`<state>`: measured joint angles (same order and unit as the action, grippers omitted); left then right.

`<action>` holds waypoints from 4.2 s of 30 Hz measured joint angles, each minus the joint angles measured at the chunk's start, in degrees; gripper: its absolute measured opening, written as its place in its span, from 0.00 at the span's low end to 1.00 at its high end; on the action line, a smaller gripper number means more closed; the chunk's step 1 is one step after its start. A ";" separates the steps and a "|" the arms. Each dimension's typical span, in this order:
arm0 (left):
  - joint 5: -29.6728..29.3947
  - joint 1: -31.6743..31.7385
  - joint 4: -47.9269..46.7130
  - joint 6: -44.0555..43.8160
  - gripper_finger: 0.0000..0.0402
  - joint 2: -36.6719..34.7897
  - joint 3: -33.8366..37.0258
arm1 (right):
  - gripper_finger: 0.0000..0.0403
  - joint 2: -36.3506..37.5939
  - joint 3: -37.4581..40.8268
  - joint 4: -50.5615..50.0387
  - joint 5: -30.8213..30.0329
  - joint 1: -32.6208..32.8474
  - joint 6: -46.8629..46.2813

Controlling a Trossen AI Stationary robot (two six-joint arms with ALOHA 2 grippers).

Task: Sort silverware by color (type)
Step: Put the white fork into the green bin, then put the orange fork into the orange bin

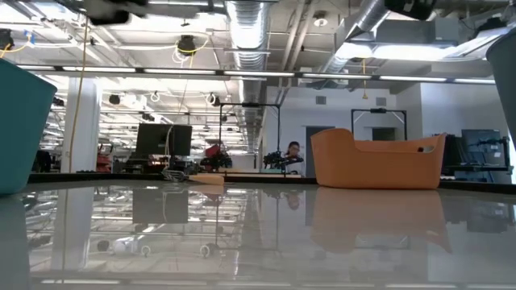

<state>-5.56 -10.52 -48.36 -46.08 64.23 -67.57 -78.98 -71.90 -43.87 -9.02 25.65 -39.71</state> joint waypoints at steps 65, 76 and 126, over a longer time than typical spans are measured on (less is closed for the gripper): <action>2.14 3.15 1.60 8.57 0.45 -8.02 13.55 | 0.34 0.00 0.00 4.30 15.45 -14.51 3.89; 14.68 22.32 11.79 39.41 0.45 6.58 13.55 | 0.34 0.00 0.00 7.45 13.64 -14.01 0.05; -11.13 37.88 -8.37 97.98 0.26 62.17 -27.46 | 0.34 1.00 -0.04 6.20 10.77 -16.06 18.84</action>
<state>-16.69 27.36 -56.72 51.89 126.40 -95.03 -77.98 -71.94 -37.67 1.76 9.58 -20.88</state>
